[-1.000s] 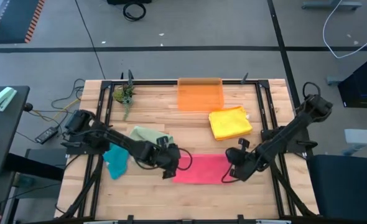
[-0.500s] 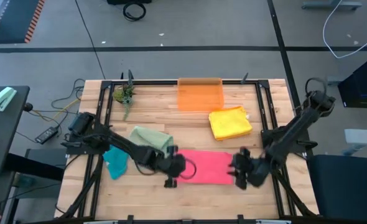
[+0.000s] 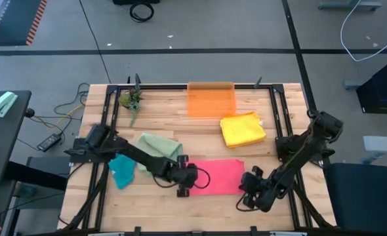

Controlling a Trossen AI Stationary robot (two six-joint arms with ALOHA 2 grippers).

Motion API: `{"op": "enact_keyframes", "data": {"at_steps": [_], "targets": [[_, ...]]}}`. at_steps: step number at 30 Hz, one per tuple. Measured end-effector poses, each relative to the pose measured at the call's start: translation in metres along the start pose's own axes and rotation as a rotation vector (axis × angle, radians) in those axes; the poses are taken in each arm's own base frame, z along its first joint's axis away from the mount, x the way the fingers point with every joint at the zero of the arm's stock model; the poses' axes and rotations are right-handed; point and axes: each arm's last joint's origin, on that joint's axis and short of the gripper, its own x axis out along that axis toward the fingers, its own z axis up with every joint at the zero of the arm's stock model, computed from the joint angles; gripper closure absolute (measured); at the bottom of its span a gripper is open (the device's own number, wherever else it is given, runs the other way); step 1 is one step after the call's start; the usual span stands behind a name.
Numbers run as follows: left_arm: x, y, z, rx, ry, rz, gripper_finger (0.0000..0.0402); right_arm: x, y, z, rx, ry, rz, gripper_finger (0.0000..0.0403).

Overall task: Fold microfiber towels
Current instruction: Fold the pink microfiber cloth

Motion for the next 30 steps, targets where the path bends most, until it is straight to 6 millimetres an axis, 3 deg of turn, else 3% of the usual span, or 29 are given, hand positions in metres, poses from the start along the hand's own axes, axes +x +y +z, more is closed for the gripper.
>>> {"op": "enact_keyframes", "data": {"at_steps": [6, 12, 18, 21, 30], "targets": [[0.000, -0.042, 0.000, -0.022, -0.166, -0.133, 0.0396, -0.003, -0.029, 0.023, -0.045, 0.012, -0.194, 0.0401], [0.010, -0.055, 0.006, -0.046, -0.340, -0.183, 0.0396, -0.002, -0.038, 0.056, -0.136, -0.135, -0.284, 0.0402], [-0.029, -0.035, 0.023, 0.032, -0.357, 0.022, 0.0397, -0.032, -0.011, 0.079, -0.077, -0.199, -0.118, 0.0402], [-0.024, -0.019, 0.026, 0.064, -0.322, 0.072, 0.0397, -0.038, 0.011, 0.078, -0.065, -0.230, -0.028, 0.0402], [0.011, 0.021, 0.026, 0.057, -0.206, 0.001, 0.0396, 0.011, 0.048, 0.058, 0.012, -0.274, 0.083, 0.0402]]}}
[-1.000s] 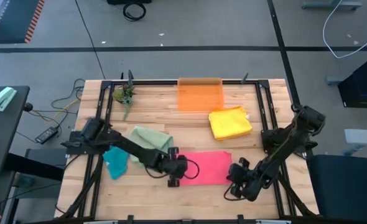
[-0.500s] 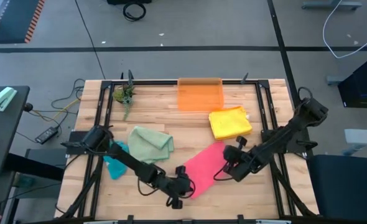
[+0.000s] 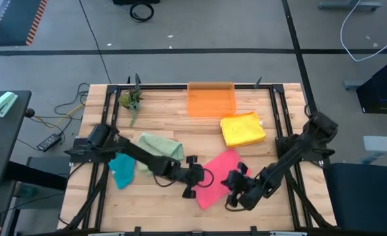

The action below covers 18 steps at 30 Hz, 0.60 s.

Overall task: Fold microfiber towels
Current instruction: Fold the pink microfiber cloth

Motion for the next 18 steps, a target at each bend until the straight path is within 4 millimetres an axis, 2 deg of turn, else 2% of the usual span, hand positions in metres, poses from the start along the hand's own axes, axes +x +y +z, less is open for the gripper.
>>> {"op": "enact_keyframes", "data": {"at_steps": [5, 10, 14, 18], "targets": [[0.009, -0.007, -0.014, 0.006, 0.072, -0.056, 0.0398, 0.009, 0.004, -0.026, 0.051, 0.072, -0.007, 0.0403], [0.014, -0.028, -0.022, -0.015, 0.069, -0.108, 0.0396, 0.011, 0.002, -0.044, 0.077, 0.122, -0.050, 0.0403], [0.008, -0.049, -0.027, -0.043, 0.062, -0.144, 0.0397, 0.006, -0.001, -0.044, 0.077, 0.135, -0.079, 0.0403], [0.001, -0.074, -0.032, -0.063, 0.042, -0.209, 0.0396, 0.010, -0.007, -0.027, 0.052, 0.127, -0.090, 0.0403]]}}
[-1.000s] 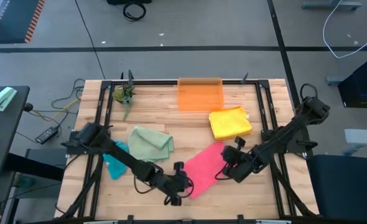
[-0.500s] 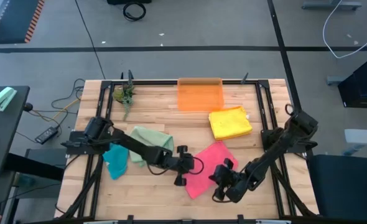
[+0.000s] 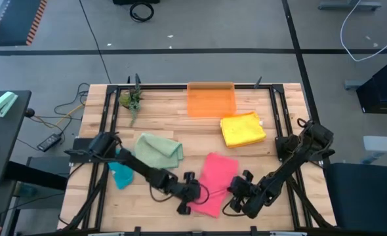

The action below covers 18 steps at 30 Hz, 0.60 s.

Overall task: Fold microfiber towels
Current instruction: Fold the pink microfiber cloth

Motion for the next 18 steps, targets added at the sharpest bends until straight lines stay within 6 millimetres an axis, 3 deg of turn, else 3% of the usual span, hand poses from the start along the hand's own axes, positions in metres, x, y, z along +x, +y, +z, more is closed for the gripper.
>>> {"op": "enact_keyframes", "data": {"at_steps": [6, 10, 15, 18], "targets": [[-0.009, -0.023, -0.006, 0.007, -0.012, -0.032, 0.0393, 0.009, 0.002, 0.041, -0.128, 0.022, 0.029, 0.0403], [-0.037, -0.021, 0.015, 0.085, -0.108, 0.105, 0.0397, -0.006, 0.014, 0.060, -0.152, 0.008, 0.098, 0.0403], [-0.052, 0.015, 0.040, 0.135, -0.137, 0.257, 0.0394, -0.025, 0.046, 0.054, -0.173, -0.018, 0.224, 0.0403], [-0.050, 0.047, 0.047, 0.121, -0.088, 0.274, 0.0397, -0.016, 0.061, 0.039, -0.205, -0.015, 0.228, 0.0403]]}}
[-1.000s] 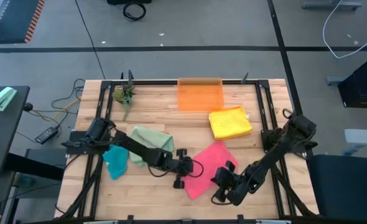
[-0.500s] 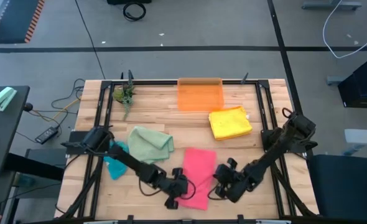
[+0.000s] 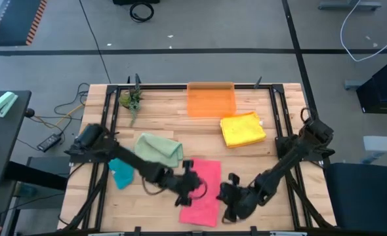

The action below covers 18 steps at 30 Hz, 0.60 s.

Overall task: Fold microfiber towels
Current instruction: Fold the pink microfiber cloth

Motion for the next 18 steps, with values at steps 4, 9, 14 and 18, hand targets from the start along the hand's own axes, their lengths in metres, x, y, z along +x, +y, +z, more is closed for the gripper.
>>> {"op": "enact_keyframes", "data": {"at_steps": [4, 9, 14, 18], "targets": [[0.022, 0.034, -0.009, -0.052, 0.102, -0.050, 0.0394, 0.022, 0.015, -0.013, 0.006, -0.012, 0.024, 0.0403], [0.040, 0.054, -0.020, -0.081, 0.175, -0.063, 0.0397, 0.044, 0.025, -0.032, -0.012, 0.043, 0.057, 0.0403], [0.048, 0.063, -0.031, -0.116, 0.266, -0.040, 0.0395, 0.040, 0.016, -0.039, -0.048, 0.118, -0.007, 0.0403], [0.047, 0.065, -0.033, -0.134, 0.293, -0.026, 0.0396, 0.020, -0.004, -0.034, -0.126, 0.219, -0.157, 0.0403]]}}
